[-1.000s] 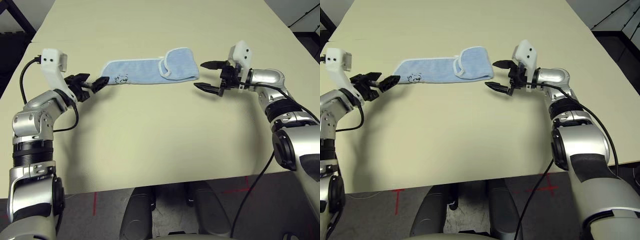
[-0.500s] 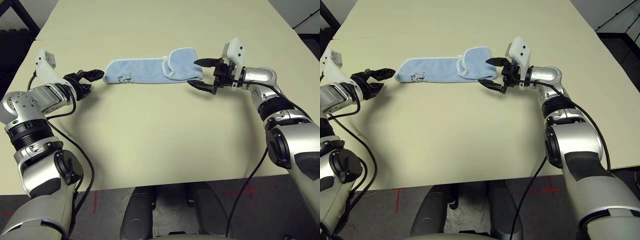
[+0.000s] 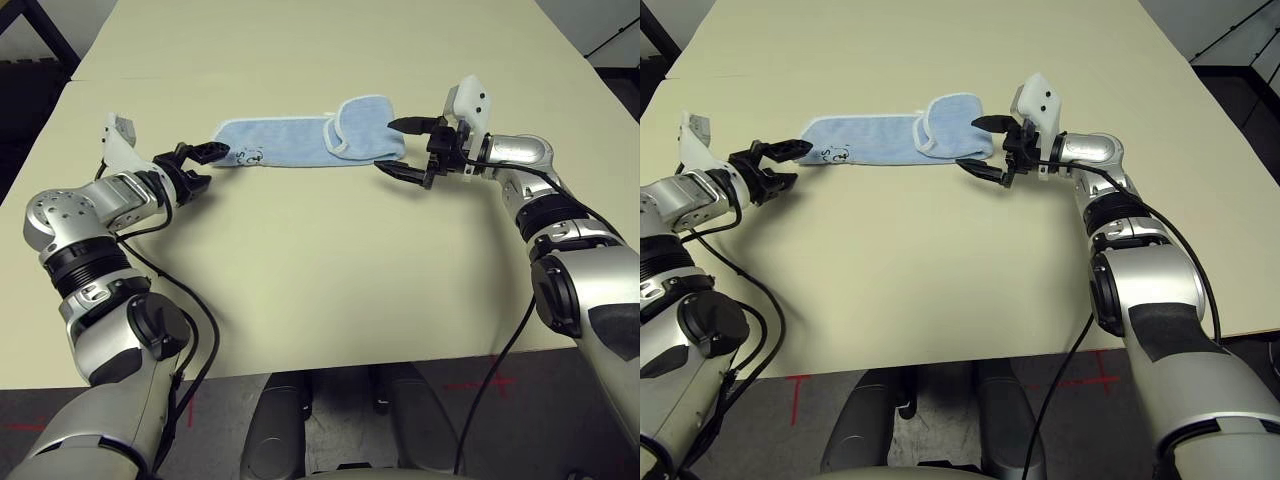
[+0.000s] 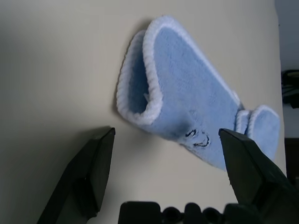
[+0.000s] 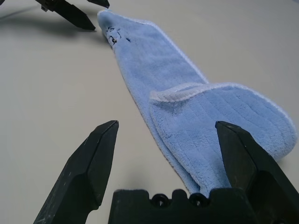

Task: Fold the towel and set it aside.

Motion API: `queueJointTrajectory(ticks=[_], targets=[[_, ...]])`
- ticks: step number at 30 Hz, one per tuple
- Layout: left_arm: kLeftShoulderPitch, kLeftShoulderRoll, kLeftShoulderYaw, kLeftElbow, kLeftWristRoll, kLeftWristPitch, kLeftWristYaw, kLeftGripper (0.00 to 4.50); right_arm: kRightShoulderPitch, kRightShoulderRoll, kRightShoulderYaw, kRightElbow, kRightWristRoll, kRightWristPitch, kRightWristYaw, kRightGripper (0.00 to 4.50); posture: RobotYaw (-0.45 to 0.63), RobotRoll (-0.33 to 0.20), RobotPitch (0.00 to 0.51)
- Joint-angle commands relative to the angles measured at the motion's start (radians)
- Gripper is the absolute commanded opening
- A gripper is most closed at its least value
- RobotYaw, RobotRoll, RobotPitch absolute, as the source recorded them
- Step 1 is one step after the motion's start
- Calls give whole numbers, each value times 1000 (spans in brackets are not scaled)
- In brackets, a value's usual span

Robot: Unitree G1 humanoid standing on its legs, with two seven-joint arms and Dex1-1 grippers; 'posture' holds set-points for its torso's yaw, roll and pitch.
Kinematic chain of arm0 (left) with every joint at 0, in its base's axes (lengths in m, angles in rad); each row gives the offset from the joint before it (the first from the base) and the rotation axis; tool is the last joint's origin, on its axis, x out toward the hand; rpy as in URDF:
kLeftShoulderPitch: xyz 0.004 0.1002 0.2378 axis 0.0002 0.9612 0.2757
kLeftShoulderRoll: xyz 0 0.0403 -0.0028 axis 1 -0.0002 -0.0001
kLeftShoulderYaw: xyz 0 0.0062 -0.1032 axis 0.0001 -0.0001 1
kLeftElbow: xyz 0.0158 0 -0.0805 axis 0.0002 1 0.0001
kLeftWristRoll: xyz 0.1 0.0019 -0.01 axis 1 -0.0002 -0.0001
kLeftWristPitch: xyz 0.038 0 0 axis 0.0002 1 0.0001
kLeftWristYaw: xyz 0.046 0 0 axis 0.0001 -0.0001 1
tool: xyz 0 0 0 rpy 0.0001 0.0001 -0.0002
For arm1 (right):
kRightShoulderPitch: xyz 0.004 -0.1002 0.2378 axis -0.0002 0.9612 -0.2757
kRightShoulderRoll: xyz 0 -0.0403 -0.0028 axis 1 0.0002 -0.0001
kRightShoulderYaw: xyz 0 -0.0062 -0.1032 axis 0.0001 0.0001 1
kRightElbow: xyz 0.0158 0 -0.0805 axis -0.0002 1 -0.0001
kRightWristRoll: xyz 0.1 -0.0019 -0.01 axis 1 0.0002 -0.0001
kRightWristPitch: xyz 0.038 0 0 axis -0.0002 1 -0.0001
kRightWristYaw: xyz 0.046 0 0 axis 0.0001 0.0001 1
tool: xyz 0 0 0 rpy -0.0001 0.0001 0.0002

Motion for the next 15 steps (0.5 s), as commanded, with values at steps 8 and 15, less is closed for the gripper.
queueJointTrajectory(ticks=[8,15], targets=[[-19,-7,-18,72,-18,-65,3,4500,10,-16,-8,0,-15,-5,5,4479,27,0,252],[-30,-5,-28,122,-12,-109,15,4500,10,-18,-10,-1,-17,-8,5,4479,27,0,252]])
